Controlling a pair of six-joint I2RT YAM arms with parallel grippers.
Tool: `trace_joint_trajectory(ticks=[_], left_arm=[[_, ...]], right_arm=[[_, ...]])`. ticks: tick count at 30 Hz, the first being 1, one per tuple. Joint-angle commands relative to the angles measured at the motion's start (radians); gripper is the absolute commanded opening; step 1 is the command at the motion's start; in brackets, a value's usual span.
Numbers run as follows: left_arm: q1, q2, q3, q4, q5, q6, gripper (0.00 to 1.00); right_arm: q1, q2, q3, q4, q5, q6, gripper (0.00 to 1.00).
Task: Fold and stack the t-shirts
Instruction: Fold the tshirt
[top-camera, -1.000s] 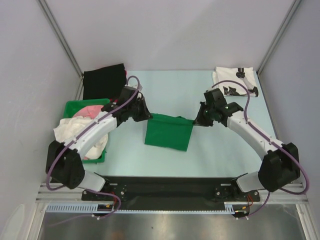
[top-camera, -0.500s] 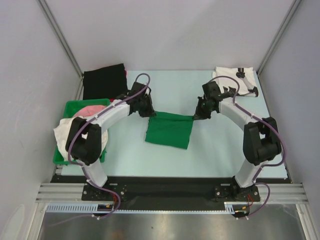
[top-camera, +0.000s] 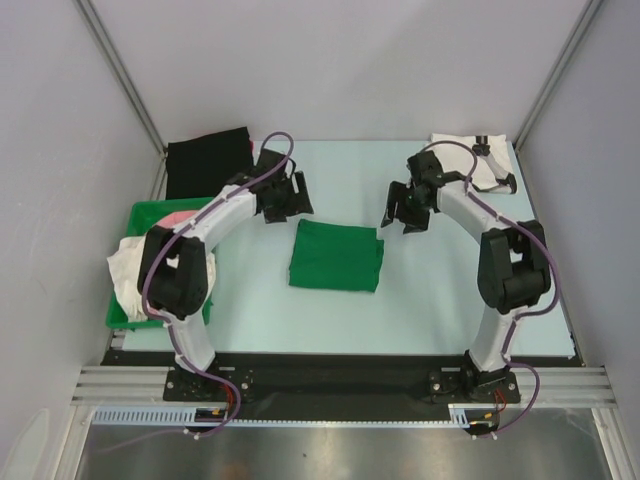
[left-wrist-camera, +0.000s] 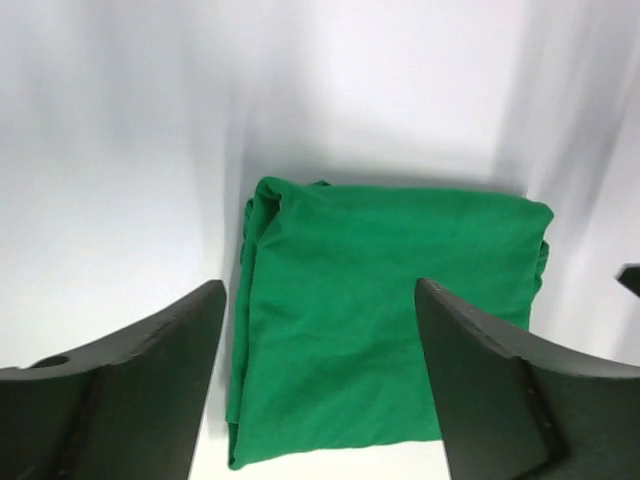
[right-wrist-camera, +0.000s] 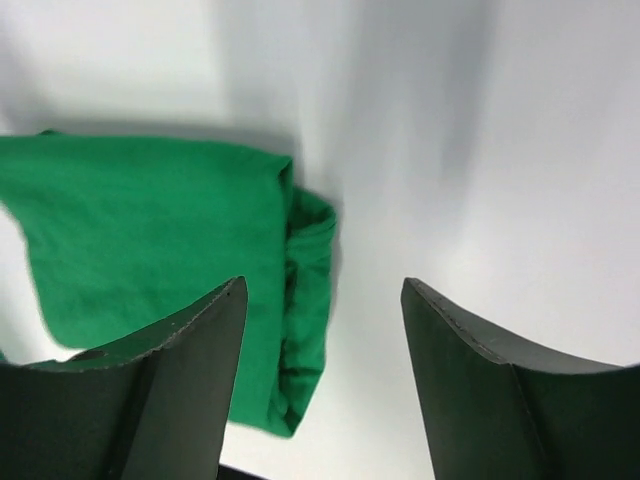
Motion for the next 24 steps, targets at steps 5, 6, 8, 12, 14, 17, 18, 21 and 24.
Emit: trace_joint_trajectory(ticks=[5,6,8,12,14,17,18,21,24], left_arm=[[-0.013,-0.207,-0.075,-0.016,0.004,0.042,0.83],[-0.019,-0.228,-0.101,-0.005,0.01,0.037,0.83],[-0.03,-0.283,-0.155,0.026,0.042,0.022,0.82],[-0.061,-0.349,-0.291,0.095,0.084,0.01,0.82],[-0.073,-0.363,-0.33,0.112,0.104,0.008,0.81],[-0.085,-0.404,-0.385,0.125,0.113,0.007,0.8],[-0.087,-0.432,-0.399,0.128,0.117,0.008,0.8],[-0.087,-0.481,-0.445,0.125,0.114,0.028,0.8],[-0.087,-0.538,-0.48,0.121,0.098,0.057,0.81]], right_arm=[[0.157,-0.291,-0.11,0.046,-0.015,0.11,0.65],[0.201,-0.305,-0.132,0.07,-0.031,0.128,0.64],[0.234,-0.317,-0.184,0.147,-0.058,0.179,0.59],[0.26,-0.268,-0.254,0.267,-0.135,0.214,0.53],[0.255,-0.233,-0.288,0.319,-0.135,0.214,0.49],[0.237,-0.193,-0.365,0.33,-0.067,0.208,0.45],[0.234,-0.176,-0.404,0.322,-0.057,0.207,0.44],[0.269,-0.231,-0.5,0.324,-0.013,0.233,0.41],[0.342,-0.323,-0.604,0.292,0.058,0.3,0.39]])
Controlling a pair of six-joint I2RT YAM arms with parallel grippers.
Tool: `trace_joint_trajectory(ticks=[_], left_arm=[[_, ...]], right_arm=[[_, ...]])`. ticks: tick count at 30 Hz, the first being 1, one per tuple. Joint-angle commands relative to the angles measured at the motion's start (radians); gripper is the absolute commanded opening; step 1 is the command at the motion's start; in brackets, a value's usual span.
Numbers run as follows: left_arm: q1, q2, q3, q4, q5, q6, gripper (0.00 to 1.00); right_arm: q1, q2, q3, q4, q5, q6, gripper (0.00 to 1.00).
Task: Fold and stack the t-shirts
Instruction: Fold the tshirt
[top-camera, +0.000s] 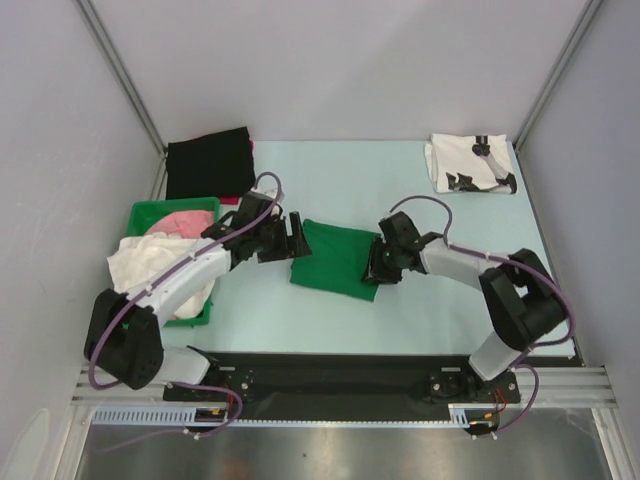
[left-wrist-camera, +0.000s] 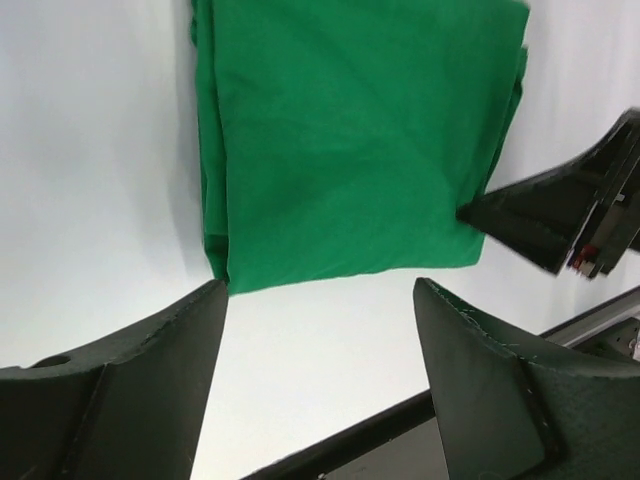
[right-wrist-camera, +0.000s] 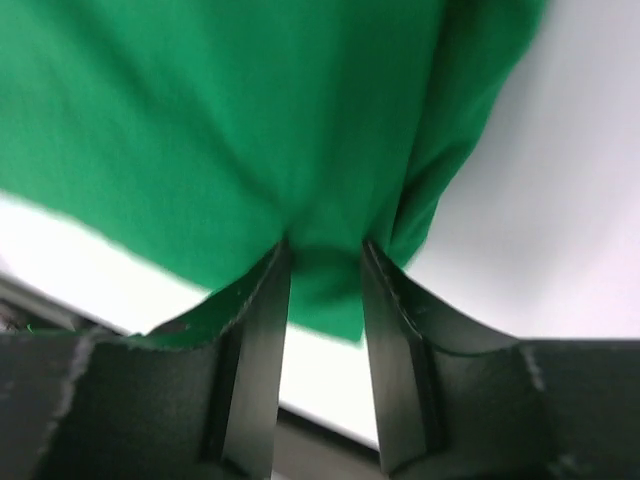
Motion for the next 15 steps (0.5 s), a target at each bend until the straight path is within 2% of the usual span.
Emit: trace_joint_trajectory(ticks=[1,6,9,10,11,13,15], left_arm=[[-0.001,-0.099,-0.026,0.038,-0.005,0.05,0.81],[-0.001,-0.109,-0.006,-0.007,0.005,0.09,0.81],[-0.001,-0.125,0.071,-0.097,-0.034,0.149,0.81],[-0.001,-0.128,0.097,-0.15,-0.067,0.187,0.82],[0.001,-0.129,0.141,-0.175,-0.086,0.206,0.82],[0.001,-0.137,0.177,-0.23,-0.129,0.253,0.82],[0.001,-0.146,0.198,-0.241,-0.195,0.278,0.83]], right_arm=[[0.092,-0.121,-0.103,-0.059,0.088,0.087,0.37],[0.135,-0.265,-0.088,-0.194,0.166,0.12,0.39],[0.126,-0.361,-0.049,-0.262,0.186,0.101,0.58],[0.117,-0.38,-0.042,-0.271,0.186,0.094,0.73],[0.103,-0.417,-0.042,-0.271,0.184,0.077,0.8],[0.042,-0.439,-0.048,-0.265,0.171,0.063,0.92],[-0.013,-0.431,-0.06,-0.244,0.125,0.037,0.95]])
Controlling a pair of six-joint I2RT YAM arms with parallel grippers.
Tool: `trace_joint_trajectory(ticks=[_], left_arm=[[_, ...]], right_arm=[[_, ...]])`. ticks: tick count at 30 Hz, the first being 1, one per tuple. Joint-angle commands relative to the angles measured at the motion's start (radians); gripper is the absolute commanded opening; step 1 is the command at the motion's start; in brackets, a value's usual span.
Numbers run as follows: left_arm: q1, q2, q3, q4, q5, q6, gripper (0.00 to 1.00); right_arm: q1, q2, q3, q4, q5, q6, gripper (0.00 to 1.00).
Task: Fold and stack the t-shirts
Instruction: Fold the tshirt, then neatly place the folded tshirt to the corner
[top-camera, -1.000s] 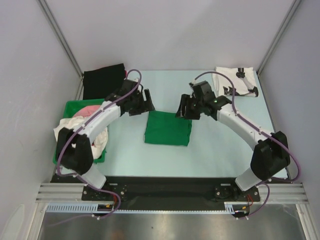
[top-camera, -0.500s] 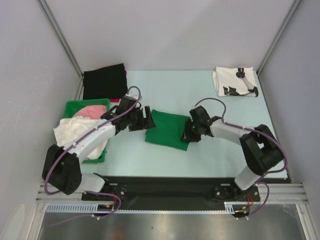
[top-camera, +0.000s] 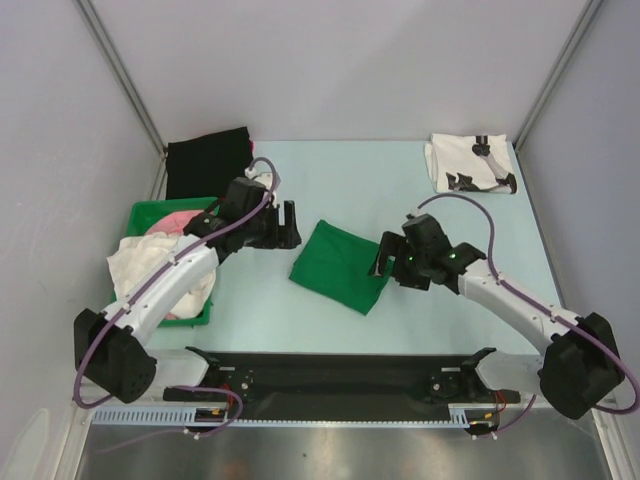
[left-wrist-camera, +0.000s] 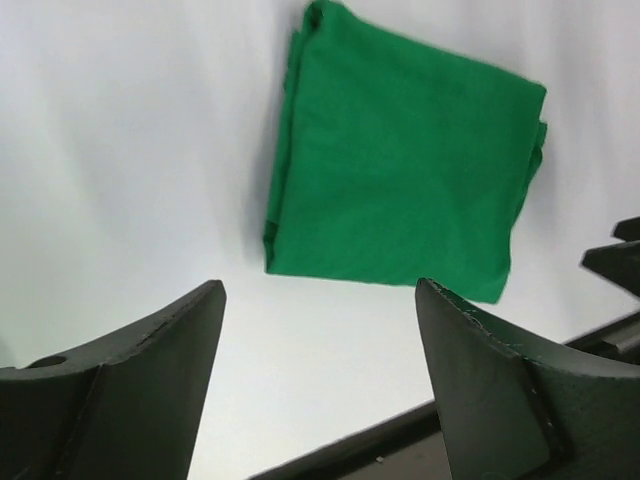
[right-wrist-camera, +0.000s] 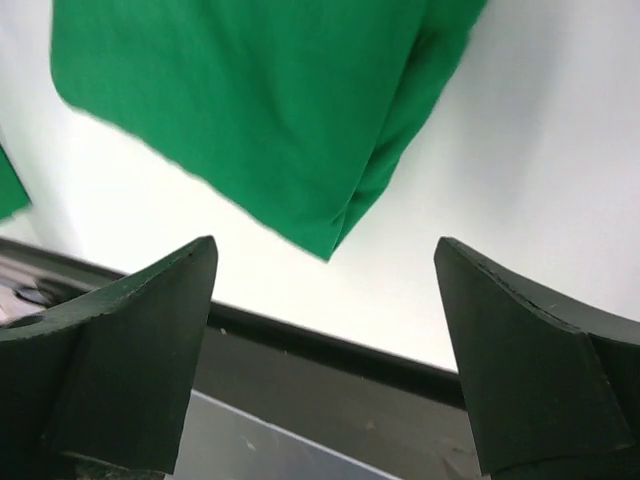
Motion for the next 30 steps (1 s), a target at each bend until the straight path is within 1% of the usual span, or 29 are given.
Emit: trace_joint_trajectory(ticks=[1,4,7,11,15,17,18,20,21,23,24,26,27,29,30], left_arm=[[0.001,-0.054,0.069,-0.068,-0.128,0.118,0.83],[0.001,-0.057,0.046,-0.053,-0.206,0.147,0.82],[0.001,-0.063,0.007,-0.019,-0.278,0.159,0.82],[0.004,-0.088,-0.096,0.062,-0.286,0.159,0.83],[0.01,-0.091,-0.107,0.076,-0.292,0.165,0.82],[0.016,-0.095,-0.11,0.08,-0.295,0.167,0.83],[0.018,-0.097,-0.112,0.08,-0.294,0.167,0.82],[0.022,-0.104,-0.116,0.08,-0.295,0.167,0.82],[0.024,-0.106,-0.118,0.083,-0.295,0.165,0.82],[0.024,-0.112,-0.121,0.082,-0.291,0.165,0.82],[0.024,-0.117,-0.124,0.085,-0.291,0.165,0.82],[0.024,-0.12,-0.128,0.084,-0.289,0.164,0.82],[0.024,-0.127,-0.13,0.082,-0.285,0.159,0.82],[0.024,-0.143,-0.132,0.073,-0.262,0.149,0.83],[0.024,-0.157,-0.127,0.036,-0.247,0.132,0.82]], right_arm=[[-0.11,0.005,0.011,-0.006,-0.037,-0.046,0.96],[-0.176,0.063,0.009,0.074,-0.094,-0.083,0.95],[-0.21,0.161,0.043,0.114,-0.132,-0.115,0.92],[-0.226,0.266,0.08,0.174,-0.135,-0.136,0.88],[-0.236,0.375,0.12,0.207,-0.141,-0.138,0.84],[-0.235,0.424,0.136,0.24,-0.163,-0.13,0.81],[-0.235,0.438,0.144,0.246,-0.166,-0.129,0.76],[-0.236,0.482,0.159,0.264,-0.178,-0.12,0.71],[-0.236,0.497,0.164,0.273,-0.18,-0.119,0.64],[-0.238,0.539,0.167,0.309,-0.195,-0.119,0.56],[-0.242,0.553,0.175,0.318,-0.202,-0.121,0.46],[-0.249,0.588,0.176,0.37,-0.242,-0.124,0.36],[-0.253,0.599,0.189,0.387,-0.256,-0.136,0.24],[-0.27,0.614,0.202,0.384,-0.279,-0.156,0.1],[-0.278,0.617,0.212,0.376,-0.285,-0.187,0.0]])
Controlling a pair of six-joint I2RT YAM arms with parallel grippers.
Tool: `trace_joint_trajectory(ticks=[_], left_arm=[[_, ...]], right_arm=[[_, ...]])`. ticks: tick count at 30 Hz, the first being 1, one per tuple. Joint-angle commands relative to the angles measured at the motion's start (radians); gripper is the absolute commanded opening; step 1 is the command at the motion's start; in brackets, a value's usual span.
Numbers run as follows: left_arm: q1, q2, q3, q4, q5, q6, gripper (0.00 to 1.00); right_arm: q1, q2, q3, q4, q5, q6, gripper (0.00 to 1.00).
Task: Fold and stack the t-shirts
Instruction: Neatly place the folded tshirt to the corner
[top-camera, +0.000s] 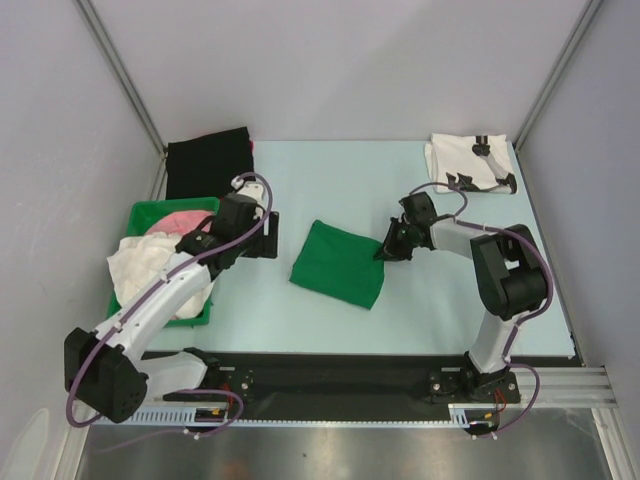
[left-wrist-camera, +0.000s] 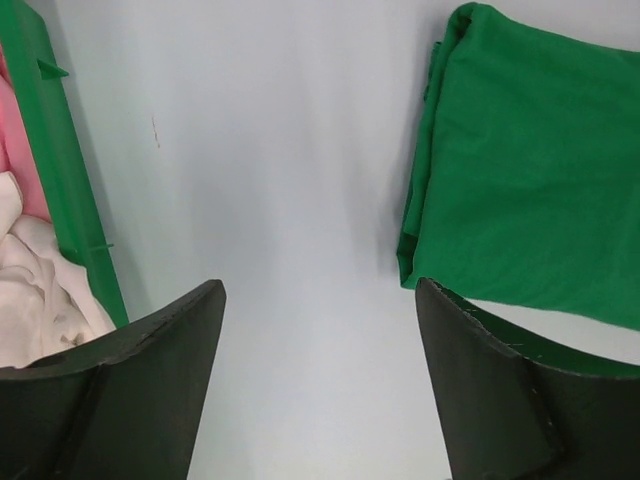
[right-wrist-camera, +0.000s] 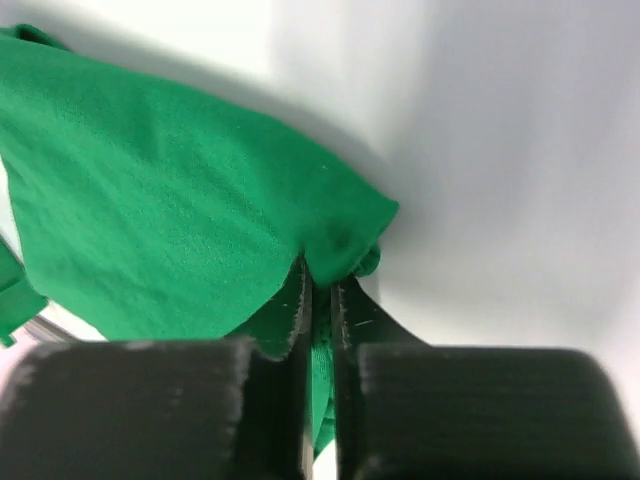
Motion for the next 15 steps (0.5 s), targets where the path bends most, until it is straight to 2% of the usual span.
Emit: trace_joint_trajectory(ticks=[1,5,9,11,14,15], left_arm=[[0.008,-0.094,0.002,-0.031,0.046,-0.013,0.82],[0.008,-0.241,-0.05,-0.082,0.093,-0.047,0.83],[0.008,-0.399,-0.139,-0.096,0.144,-0.082,0.85],[0.005,-0.485,-0.186,-0.093,0.17,-0.127,0.86],[-0.018,-0.549,-0.211,-0.052,0.16,-0.112,0.87],[-0.018,-0.577,-0.212,-0.041,0.146,-0.095,0.9]], right_arm=[[-0.033,0.031,0.054,0.042,-0.038,-0.075,0.0],[-0.059,0.002,0.132,-0.062,0.005,-0.205,0.0],[-0.067,-0.025,0.23,-0.197,0.211,-0.343,0.0],[-0.073,-0.038,0.273,-0.215,0.29,-0.409,0.0],[-0.105,-0.041,0.318,-0.216,0.413,-0.478,0.0],[-0.127,-0.038,0.353,-0.215,0.451,-0.498,0.0]])
